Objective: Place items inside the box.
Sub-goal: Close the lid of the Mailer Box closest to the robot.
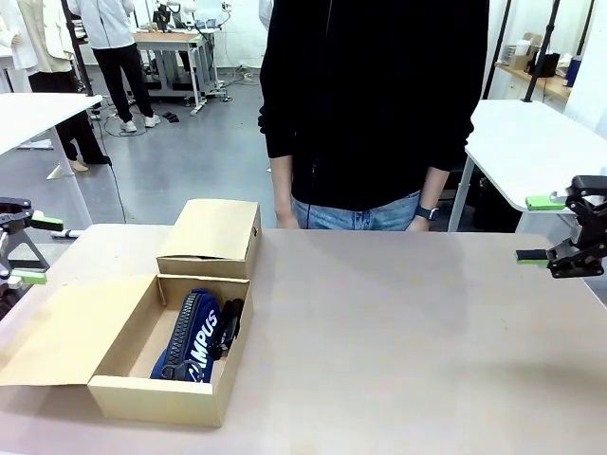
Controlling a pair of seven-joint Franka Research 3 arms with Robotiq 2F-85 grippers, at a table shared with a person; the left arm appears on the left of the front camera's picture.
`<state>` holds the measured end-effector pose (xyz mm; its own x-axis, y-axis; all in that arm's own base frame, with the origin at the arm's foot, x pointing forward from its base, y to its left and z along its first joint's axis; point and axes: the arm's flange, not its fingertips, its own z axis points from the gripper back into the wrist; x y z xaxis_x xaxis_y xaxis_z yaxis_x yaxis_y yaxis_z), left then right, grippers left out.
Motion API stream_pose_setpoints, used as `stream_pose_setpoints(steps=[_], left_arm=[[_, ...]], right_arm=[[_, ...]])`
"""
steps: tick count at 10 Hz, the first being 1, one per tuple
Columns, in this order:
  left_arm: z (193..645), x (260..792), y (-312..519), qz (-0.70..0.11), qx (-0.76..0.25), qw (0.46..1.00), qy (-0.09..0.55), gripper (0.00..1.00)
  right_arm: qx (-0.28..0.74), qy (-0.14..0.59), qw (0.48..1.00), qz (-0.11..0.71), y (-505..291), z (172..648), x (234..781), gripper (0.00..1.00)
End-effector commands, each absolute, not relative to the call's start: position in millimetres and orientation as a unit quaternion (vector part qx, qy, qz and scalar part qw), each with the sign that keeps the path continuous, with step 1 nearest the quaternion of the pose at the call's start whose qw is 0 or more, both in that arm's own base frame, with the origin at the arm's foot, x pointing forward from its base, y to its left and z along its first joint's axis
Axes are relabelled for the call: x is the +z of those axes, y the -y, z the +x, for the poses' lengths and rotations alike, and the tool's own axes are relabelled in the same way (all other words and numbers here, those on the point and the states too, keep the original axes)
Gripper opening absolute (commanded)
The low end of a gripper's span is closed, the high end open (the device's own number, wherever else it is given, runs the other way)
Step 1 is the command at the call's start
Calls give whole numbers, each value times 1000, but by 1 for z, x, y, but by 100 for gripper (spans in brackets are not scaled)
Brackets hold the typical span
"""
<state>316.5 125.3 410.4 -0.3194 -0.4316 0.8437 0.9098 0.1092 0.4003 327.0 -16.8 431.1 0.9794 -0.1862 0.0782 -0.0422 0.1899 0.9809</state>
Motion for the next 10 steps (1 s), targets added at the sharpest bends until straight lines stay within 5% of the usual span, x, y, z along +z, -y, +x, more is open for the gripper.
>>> stream_pose_setpoints(steps=[1,3,5,10], left_arm=[[313,393,-128,-246,-626,536,510,100],[319,401,-134,-287,-640,533,473,100],[332,375,-171,-222,-640,598,428,100],[335,310,-233,-222,-582,680,387,100]], right_arm=[[-47,92,762,640,16,327,433,100],[-47,92,762,640,16,327,433,100],[-47,92,762,640,16,327,433,100],[-47,92,762,640,16,327,433,100]])
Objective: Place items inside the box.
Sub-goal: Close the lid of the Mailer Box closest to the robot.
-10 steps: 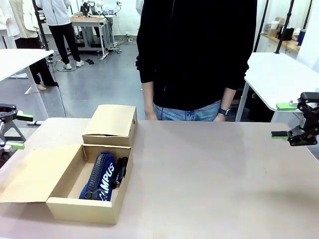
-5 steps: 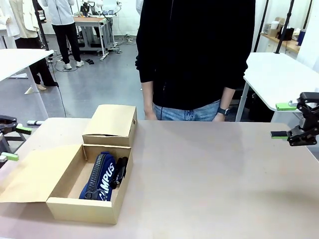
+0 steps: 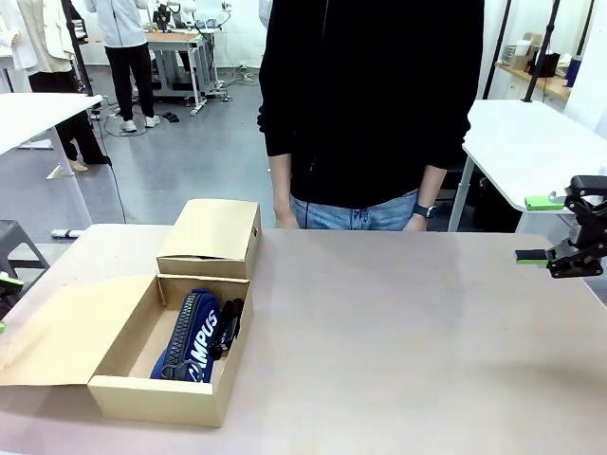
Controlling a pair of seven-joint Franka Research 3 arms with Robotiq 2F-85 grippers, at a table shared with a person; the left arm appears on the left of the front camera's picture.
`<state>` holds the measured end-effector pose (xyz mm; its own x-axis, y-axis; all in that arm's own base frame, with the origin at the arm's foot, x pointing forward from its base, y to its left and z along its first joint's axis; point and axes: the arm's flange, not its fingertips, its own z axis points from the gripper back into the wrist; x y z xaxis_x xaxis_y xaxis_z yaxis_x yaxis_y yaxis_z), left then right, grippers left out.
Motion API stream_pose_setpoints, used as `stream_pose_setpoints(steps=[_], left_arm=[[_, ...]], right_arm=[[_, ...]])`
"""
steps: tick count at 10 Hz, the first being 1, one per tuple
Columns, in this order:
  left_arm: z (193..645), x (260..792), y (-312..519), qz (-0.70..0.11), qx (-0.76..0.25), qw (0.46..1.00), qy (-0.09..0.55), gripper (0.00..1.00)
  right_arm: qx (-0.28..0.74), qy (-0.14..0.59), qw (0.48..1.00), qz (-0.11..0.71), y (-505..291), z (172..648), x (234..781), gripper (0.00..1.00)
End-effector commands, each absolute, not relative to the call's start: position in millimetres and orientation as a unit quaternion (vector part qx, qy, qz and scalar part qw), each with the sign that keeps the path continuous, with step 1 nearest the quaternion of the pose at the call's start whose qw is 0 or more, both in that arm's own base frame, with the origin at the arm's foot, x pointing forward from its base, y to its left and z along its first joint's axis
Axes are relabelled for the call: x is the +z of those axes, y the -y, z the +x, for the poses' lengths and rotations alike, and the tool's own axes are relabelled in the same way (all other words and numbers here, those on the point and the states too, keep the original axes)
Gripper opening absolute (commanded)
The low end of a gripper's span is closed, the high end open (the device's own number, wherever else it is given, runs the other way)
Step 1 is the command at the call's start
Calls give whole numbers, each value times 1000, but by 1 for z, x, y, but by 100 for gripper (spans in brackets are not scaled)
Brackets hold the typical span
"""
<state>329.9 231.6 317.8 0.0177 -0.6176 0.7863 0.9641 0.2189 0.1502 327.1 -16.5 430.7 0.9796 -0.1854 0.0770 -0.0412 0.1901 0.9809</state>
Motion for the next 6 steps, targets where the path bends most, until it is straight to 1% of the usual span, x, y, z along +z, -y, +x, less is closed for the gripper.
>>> stream_pose_setpoints(steps=[1,4,6], left_arm=[[337,291,-235,-233,-579,683,379,100],[336,260,-230,-245,-598,676,354,100],[332,247,-219,-264,-614,658,348,100]], right_arm=[[-47,92,762,640,16,327,433,100],[-47,92,762,640,16,327,433,100],[-47,92,762,640,16,327,433,100]])
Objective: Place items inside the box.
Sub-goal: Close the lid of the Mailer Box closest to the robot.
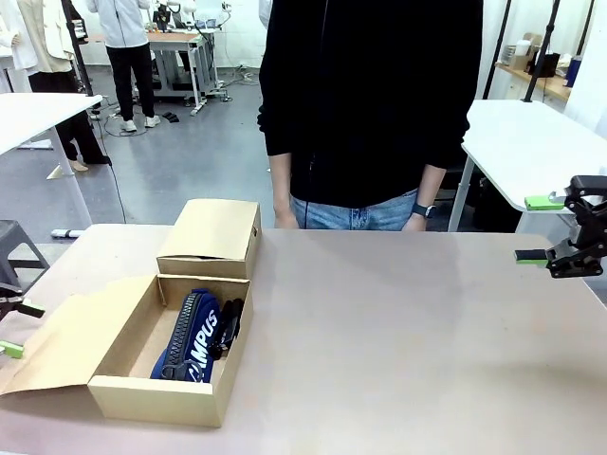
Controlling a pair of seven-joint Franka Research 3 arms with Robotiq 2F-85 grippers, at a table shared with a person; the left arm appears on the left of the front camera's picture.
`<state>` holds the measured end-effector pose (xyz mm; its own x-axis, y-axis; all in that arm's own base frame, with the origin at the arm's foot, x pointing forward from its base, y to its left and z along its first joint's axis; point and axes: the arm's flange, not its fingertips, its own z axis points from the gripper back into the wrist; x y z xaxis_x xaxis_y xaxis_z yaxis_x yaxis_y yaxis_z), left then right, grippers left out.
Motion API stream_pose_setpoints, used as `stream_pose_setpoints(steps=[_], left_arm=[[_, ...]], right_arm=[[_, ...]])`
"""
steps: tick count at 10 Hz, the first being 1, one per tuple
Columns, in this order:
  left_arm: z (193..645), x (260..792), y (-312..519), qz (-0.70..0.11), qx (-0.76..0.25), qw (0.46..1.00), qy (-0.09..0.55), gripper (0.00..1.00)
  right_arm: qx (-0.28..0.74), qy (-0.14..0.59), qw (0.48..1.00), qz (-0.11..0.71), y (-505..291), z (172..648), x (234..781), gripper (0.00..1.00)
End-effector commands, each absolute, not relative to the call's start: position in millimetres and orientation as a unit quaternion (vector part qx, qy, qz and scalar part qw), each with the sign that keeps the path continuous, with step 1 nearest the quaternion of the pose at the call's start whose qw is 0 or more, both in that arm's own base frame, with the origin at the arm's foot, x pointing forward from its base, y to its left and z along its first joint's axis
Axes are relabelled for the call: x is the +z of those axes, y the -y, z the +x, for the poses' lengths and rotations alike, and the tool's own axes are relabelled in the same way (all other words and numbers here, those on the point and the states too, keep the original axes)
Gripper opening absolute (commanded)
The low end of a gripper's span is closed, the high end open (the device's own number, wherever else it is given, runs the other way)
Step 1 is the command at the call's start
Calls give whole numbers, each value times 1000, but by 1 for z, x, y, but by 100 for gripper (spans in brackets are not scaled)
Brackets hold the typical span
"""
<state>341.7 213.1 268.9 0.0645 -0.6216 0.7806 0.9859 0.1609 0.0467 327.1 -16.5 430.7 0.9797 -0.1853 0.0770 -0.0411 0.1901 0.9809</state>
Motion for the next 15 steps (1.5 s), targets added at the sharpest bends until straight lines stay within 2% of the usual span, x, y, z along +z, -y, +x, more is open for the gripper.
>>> stream_pose_setpoints(steps=[1,3,4,6,11,15], left_arm=[[333,245,-219,-262,-616,657,346,100],[335,246,-229,-241,-623,660,345,100],[332,247,-230,-233,-656,626,351,100],[329,248,-231,-208,-699,595,338,100],[338,249,-246,-209,-698,618,295,100],[342,251,-261,-199,-682,635,304,100]], right_arm=[[-47,92,762,640,16,327,433,100],[-47,92,762,640,16,327,433,100],[-47,92,762,640,16,327,433,100],[-47,92,762,640,16,327,433,100],[-47,92,762,640,16,327,433,100],[-47,92,762,640,16,327,433,100]])
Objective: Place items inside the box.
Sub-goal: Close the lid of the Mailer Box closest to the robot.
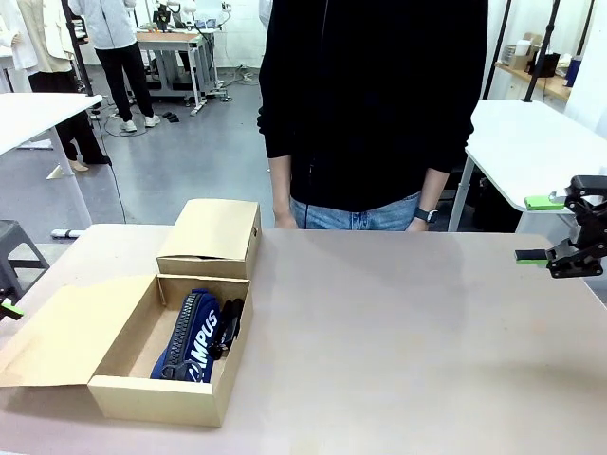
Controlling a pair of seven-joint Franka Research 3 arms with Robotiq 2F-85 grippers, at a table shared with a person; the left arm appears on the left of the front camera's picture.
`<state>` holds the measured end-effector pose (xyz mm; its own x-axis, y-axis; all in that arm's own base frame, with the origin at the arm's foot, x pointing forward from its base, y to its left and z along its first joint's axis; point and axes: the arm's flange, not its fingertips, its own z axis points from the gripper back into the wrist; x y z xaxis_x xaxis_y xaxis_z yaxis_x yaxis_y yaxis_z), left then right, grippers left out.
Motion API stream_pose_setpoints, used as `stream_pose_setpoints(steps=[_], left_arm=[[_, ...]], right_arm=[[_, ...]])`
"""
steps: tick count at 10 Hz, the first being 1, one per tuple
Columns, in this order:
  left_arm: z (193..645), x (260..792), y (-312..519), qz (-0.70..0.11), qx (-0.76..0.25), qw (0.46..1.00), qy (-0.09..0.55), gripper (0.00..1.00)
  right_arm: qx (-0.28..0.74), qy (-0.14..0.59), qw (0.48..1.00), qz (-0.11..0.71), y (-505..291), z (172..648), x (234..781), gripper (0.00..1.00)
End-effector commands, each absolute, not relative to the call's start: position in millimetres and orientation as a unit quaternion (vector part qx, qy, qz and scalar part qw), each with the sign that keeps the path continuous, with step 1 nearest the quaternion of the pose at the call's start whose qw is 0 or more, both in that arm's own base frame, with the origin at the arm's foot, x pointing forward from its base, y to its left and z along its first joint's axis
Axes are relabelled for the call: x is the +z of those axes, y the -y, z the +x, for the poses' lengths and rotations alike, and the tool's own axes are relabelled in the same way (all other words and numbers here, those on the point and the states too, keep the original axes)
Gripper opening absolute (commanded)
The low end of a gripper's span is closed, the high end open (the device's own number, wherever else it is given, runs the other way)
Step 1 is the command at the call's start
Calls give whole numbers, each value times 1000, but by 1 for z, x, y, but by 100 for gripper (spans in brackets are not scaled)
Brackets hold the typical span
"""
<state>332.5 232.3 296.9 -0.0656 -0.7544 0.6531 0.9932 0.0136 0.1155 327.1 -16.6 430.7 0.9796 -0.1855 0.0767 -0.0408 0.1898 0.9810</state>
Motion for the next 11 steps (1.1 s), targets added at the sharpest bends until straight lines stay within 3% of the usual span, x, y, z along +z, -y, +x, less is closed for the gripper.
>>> stream_pose_setpoints(steps=[1,8,11], left_arm=[[342,248,-259,-199,-683,635,301,100],[345,236,-212,-313,-648,563,407,100],[346,242,-214,-324,-622,561,440,100]], right_arm=[[-47,92,762,640,16,327,433,100],[-47,92,762,640,16,327,433,100],[-47,92,762,640,16,327,433,100]])
